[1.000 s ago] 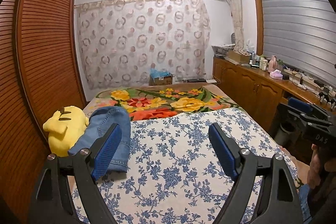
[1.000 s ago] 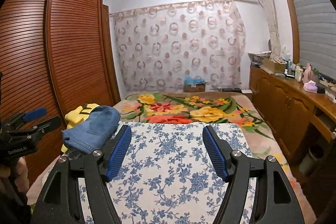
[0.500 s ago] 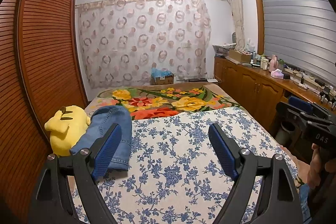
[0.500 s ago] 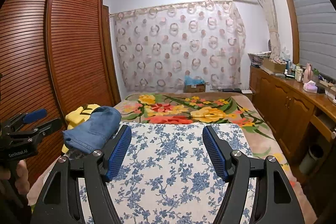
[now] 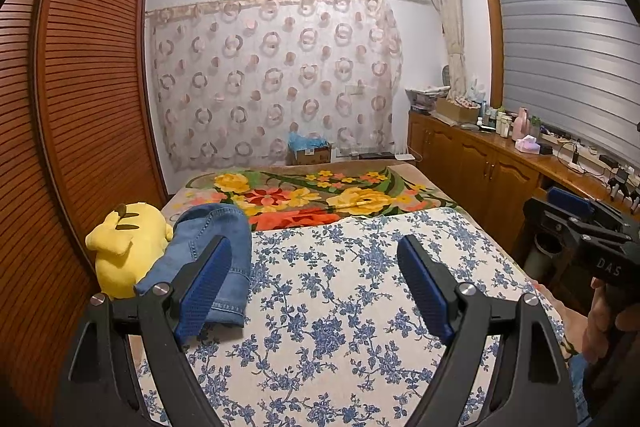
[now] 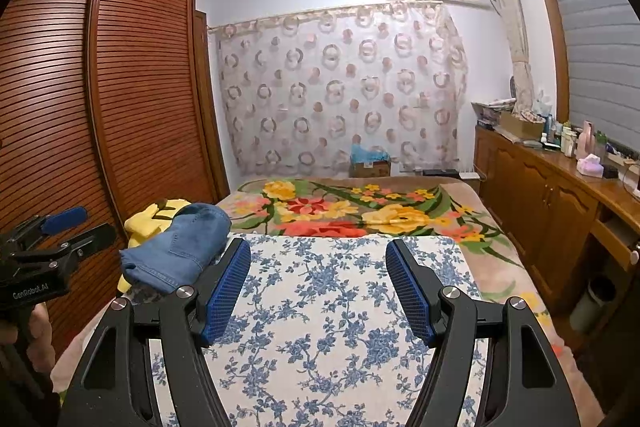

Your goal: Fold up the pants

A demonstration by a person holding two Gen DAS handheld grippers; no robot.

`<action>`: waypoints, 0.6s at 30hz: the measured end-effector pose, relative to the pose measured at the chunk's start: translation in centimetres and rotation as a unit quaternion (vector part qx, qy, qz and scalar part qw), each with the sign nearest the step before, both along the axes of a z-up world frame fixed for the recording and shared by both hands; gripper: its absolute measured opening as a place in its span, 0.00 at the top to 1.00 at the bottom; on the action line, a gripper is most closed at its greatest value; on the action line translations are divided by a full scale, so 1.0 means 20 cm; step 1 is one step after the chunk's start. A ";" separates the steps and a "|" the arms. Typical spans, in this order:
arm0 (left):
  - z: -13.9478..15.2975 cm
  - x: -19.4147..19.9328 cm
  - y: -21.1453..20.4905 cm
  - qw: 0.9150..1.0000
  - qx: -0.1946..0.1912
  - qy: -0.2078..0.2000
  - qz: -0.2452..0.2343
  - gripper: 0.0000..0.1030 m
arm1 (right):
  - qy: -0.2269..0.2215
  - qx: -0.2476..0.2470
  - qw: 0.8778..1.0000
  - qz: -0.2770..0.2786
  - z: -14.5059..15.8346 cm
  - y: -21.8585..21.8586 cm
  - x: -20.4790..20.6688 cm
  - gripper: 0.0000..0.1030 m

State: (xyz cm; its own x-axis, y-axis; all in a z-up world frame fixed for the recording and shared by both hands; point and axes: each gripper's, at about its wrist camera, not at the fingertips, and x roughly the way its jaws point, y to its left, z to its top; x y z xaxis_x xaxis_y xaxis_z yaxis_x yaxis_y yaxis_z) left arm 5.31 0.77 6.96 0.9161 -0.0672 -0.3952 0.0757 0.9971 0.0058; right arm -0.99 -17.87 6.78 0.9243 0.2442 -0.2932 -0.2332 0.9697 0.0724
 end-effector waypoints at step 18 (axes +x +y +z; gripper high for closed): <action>0.00 -0.01 0.00 1.000 0.000 0.000 -0.001 0.17 | 0.001 0.004 1.000 0.000 0.03 -0.02 -0.03 0.30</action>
